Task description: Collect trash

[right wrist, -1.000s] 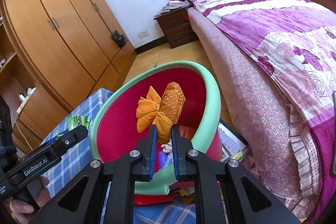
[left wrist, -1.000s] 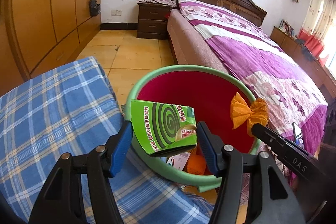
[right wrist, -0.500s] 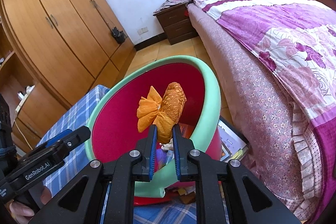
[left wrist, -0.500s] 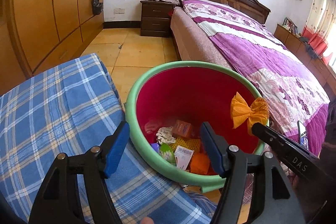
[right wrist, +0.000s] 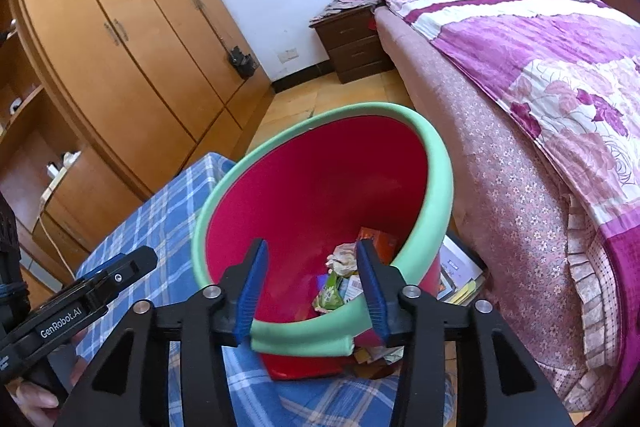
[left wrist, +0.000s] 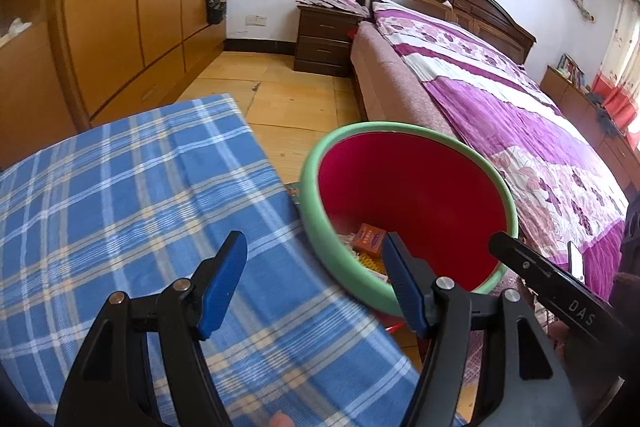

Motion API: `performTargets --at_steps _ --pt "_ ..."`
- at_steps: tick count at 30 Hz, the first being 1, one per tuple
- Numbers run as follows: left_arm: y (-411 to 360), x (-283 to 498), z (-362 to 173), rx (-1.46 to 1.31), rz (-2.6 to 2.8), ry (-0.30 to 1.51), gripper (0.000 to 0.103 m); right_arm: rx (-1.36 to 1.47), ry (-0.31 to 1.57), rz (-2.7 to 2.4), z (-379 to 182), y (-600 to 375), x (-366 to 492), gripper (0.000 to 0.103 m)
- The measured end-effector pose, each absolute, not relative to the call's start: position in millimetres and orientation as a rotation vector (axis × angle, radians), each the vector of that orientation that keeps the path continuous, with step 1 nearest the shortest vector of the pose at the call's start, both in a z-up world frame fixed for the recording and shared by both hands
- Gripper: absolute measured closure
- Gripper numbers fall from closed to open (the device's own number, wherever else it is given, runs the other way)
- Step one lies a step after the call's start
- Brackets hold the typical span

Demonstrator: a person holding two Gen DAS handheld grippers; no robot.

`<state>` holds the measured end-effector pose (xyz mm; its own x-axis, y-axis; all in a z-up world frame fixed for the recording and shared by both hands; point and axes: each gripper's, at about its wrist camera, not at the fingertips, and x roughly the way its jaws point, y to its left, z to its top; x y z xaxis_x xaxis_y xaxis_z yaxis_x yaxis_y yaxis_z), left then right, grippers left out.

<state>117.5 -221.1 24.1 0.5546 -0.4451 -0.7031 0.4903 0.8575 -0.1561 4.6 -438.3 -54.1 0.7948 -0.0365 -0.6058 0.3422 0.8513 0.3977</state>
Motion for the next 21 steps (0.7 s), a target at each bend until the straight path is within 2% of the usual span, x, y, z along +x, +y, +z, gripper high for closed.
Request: performTargets --at_steps 2,6,9,21 --pt "-214 116 26 0.054 -0.543 0.81 0.033 0.506 0.622 -0.211 -50 -432 3 0.044" --pt "-196 109 32 0.038 -0.517 0.806 0.033 0.481 0.619 -0.197 -44 -418 0 0.043" --pt "-182 103 36 0.023 -0.494 0.799 0.033 0.464 0.612 -0.184 -39 -405 -3 0.034" --pt "-121 78 45 -0.018 -0.393 0.767 0.033 0.386 0.591 -0.131 -25 -353 -15 0.033"
